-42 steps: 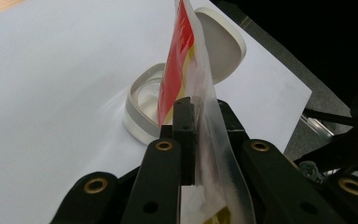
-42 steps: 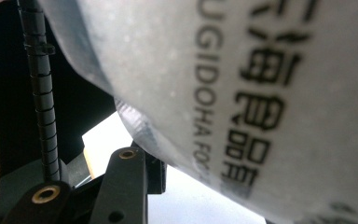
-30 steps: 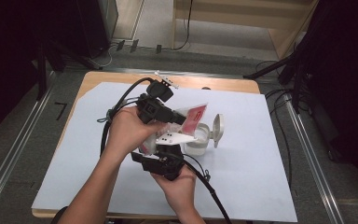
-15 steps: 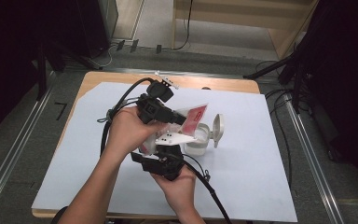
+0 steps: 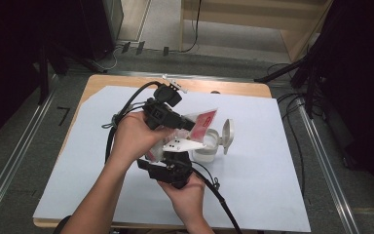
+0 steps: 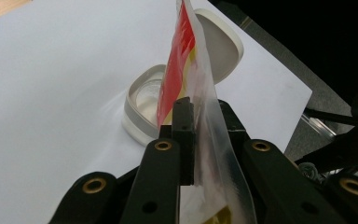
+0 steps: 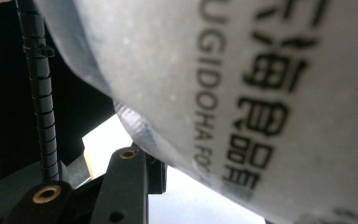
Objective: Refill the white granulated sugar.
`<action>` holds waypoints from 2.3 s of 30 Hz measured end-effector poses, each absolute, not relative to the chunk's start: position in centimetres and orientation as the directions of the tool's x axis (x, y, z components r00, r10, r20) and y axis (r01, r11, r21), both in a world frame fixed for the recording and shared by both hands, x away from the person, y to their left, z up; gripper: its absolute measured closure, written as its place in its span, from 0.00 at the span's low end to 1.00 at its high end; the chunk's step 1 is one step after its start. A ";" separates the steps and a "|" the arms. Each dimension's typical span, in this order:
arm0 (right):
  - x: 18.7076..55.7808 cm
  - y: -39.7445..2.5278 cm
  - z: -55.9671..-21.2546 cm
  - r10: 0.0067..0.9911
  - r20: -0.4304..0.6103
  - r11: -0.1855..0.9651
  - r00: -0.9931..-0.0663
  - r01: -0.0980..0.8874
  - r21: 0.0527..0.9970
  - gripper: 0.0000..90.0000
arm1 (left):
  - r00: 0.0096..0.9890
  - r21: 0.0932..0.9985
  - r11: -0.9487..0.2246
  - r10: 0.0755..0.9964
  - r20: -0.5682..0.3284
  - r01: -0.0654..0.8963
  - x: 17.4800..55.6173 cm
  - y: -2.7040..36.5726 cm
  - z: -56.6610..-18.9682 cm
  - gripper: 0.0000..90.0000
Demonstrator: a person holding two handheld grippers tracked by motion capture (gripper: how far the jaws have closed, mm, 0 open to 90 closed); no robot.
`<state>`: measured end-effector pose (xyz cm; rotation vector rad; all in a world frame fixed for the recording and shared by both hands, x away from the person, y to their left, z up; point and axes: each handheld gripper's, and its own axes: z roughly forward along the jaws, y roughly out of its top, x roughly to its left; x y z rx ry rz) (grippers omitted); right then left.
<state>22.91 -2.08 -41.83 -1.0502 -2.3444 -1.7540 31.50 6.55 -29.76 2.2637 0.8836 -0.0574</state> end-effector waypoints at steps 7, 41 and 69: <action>22.8 -2.3 -41.6 0.487 0.415 0.115 -0.769 0.527 0.842 0.71 | 0.765 0.607 -0.513 0.584 -0.270 0.606 31.3 6.5 -29.5 0.90; 22.9 -2.5 -41.4 0.511 0.398 0.125 -0.762 0.524 0.842 0.71 | 0.755 0.616 -0.496 0.599 -0.268 0.612 31.6 6.3 -29.7 0.92; 22.7 -2.4 -41.5 0.516 0.380 0.130 -0.768 0.509 0.851 0.71 | 0.757 0.617 -0.498 0.597 -0.265 0.609 31.4 6.2 -29.7 0.92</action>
